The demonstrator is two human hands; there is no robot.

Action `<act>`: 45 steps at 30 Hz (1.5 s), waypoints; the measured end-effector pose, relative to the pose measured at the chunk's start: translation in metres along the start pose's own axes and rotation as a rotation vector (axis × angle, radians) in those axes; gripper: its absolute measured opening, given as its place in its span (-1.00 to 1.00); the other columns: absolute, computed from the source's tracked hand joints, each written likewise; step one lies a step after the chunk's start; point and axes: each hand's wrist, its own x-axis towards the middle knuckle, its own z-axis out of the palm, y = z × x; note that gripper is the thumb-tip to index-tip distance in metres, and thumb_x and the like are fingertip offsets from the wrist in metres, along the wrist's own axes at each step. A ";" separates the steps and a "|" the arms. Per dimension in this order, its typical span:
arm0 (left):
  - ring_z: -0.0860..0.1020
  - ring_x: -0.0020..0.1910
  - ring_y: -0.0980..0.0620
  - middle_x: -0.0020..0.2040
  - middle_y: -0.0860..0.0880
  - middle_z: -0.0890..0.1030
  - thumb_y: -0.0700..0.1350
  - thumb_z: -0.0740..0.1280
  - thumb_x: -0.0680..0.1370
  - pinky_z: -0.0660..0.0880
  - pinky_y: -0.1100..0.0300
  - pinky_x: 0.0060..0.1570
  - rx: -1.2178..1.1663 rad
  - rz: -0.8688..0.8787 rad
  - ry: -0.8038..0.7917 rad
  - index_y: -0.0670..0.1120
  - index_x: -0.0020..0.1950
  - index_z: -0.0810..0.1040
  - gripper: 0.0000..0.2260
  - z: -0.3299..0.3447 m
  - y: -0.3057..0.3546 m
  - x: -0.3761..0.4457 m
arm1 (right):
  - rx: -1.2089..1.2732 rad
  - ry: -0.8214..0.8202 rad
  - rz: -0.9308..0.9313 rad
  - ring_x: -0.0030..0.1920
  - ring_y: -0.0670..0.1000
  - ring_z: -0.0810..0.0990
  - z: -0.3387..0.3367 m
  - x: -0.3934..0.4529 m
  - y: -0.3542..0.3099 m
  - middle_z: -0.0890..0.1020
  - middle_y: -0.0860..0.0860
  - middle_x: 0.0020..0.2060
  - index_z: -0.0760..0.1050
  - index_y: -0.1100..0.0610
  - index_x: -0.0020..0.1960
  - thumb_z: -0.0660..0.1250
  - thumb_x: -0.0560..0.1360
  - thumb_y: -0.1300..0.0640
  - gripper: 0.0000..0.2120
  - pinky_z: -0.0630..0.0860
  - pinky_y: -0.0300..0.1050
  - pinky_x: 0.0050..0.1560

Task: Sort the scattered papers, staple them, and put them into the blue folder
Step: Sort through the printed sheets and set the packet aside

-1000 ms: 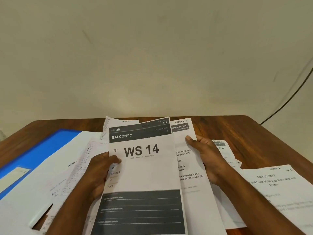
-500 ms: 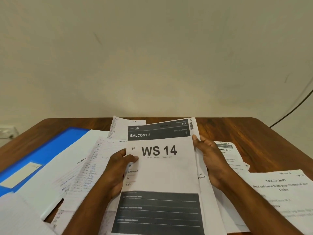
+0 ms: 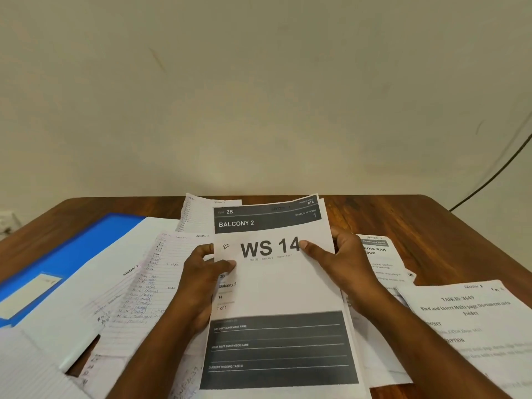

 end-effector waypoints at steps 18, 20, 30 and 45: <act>0.76 -0.02 -0.22 0.12 -0.06 0.77 -0.24 0.33 0.68 0.69 -0.05 -0.19 -0.091 -0.014 -0.159 -0.02 0.28 0.59 -0.78 0.004 -0.001 -0.008 | 0.039 -0.084 0.084 -0.02 -0.22 0.68 0.001 0.002 0.002 0.68 -0.37 -0.08 0.55 -0.13 0.07 0.39 0.63 0.18 -0.81 0.53 -0.41 -0.15; 0.76 0.00 -0.24 0.14 -0.06 0.76 -0.24 0.32 0.68 0.67 -0.12 -0.09 -0.083 -0.004 -0.152 -0.01 0.29 0.59 -0.77 0.004 -0.002 -0.007 | 0.044 -0.097 0.107 0.01 -0.20 0.66 0.002 0.003 0.003 0.65 -0.37 -0.04 0.54 -0.13 0.08 0.37 0.65 0.16 -0.83 0.51 -0.38 -0.12; 0.76 -0.03 -0.24 0.13 -0.11 0.76 -0.12 0.49 0.45 0.71 -0.06 -0.20 -0.104 -0.015 -0.271 -0.03 0.28 0.57 -0.60 0.008 -0.006 -0.011 | 0.052 -0.088 0.172 0.00 -0.20 0.62 -0.001 0.005 0.006 0.64 -0.31 -0.03 0.53 -0.12 0.06 0.32 0.67 0.20 -0.80 0.47 -0.35 -0.14; 0.73 0.00 -0.27 0.13 -0.09 0.75 -0.25 0.41 0.61 0.65 -0.18 -0.02 0.016 0.034 -0.078 -0.03 0.34 0.56 -0.69 -0.001 -0.007 -0.003 | -0.723 0.219 0.257 -0.12 -0.07 0.61 -0.104 0.036 0.020 0.67 -0.03 0.09 0.54 0.00 0.20 0.53 0.53 0.00 -0.69 0.43 -0.23 -0.29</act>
